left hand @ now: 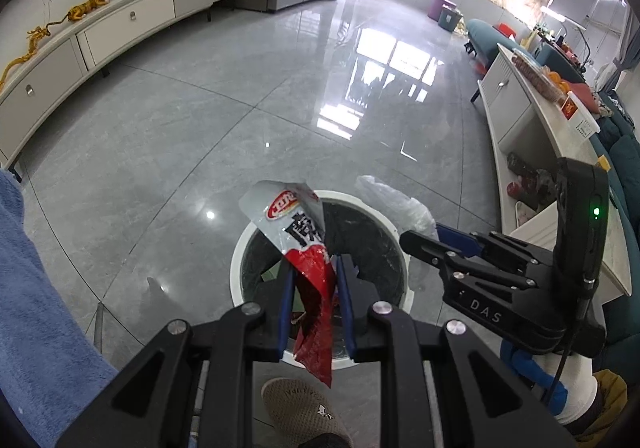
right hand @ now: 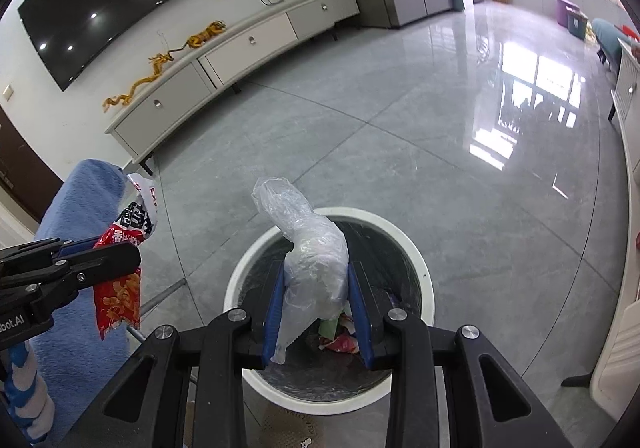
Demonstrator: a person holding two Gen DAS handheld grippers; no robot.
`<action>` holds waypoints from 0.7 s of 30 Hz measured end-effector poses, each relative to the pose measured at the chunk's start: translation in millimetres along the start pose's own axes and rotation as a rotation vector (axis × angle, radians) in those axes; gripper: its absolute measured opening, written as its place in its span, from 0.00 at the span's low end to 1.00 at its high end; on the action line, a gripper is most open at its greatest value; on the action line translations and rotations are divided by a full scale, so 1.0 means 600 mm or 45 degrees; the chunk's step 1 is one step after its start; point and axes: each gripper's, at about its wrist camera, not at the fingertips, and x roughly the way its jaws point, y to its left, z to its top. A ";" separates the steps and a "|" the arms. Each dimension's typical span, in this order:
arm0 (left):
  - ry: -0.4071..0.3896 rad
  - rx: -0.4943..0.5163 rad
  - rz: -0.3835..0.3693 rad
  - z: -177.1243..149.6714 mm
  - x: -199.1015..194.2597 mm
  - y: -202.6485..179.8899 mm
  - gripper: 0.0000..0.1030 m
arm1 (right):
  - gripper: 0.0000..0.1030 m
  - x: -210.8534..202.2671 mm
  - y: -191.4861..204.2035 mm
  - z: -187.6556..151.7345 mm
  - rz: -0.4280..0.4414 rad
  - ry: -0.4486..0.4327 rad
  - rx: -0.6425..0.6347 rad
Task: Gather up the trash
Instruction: 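Carry both items to the bin and open both grippers over it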
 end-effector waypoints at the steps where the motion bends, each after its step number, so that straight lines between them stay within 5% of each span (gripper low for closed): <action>1: 0.007 0.003 -0.001 -0.001 0.005 0.000 0.19 | 0.28 0.002 0.003 -0.001 -0.001 0.005 0.007; 17: 0.068 -0.018 -0.044 0.002 0.048 0.008 0.23 | 0.31 0.052 -0.017 -0.005 -0.044 0.080 0.067; 18: 0.073 -0.023 -0.053 0.003 0.049 0.009 0.25 | 0.35 0.053 -0.018 -0.006 -0.048 0.080 0.066; 21: 0.066 -0.026 -0.062 0.003 0.047 0.009 0.55 | 0.44 0.052 -0.020 -0.005 -0.066 0.077 0.078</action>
